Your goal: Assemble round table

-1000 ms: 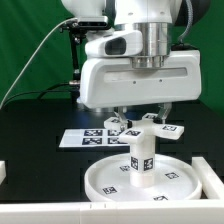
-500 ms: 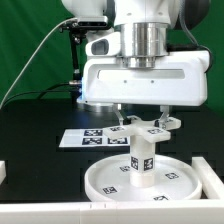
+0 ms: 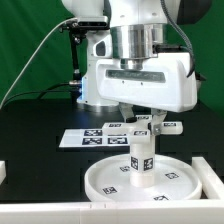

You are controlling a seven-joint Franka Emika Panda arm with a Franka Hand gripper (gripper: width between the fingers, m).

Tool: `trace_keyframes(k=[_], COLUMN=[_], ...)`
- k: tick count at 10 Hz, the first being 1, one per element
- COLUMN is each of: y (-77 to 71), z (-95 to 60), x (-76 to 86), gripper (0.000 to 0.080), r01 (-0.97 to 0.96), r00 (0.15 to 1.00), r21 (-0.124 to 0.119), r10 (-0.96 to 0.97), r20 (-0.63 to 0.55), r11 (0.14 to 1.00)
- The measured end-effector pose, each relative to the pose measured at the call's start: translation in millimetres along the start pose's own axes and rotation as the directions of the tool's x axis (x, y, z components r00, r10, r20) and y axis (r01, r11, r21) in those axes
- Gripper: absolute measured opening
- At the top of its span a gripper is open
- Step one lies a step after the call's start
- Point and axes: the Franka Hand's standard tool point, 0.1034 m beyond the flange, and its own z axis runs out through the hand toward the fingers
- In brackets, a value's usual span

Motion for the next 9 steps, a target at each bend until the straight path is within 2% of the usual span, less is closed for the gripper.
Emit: trace_keyframes(k=[1,2,3,4,6,9], y=[-0.3,-2.5,-4.6,-7.4,-13.5,-12.5], z=[-0.3,-3.4,-10.1,-17.9,-28.5,-27.5], x=[-0.4,-1.7,-3.3,-5.0,-0.5,-0.1], gripper=[0.0519,0.0519,0.0626,0.0645,0.0648,0.0649], r01=[0.036,0.096,0.225,0.384,0.64,0.781], r00=[0.999,0.995,0.974,0.923,0.768,0.623], r21=[-0.001,-0.002,-0.01,-0.022,-0.013,-0.002], r10=[-0.036,-0.096,-0.224,-0.383,-0.638,-0.78], r20=[0.0,0.006,0.021,0.029,0.061,0.063], r11=[0.999,0.995,0.974,0.923,0.769,0.624])
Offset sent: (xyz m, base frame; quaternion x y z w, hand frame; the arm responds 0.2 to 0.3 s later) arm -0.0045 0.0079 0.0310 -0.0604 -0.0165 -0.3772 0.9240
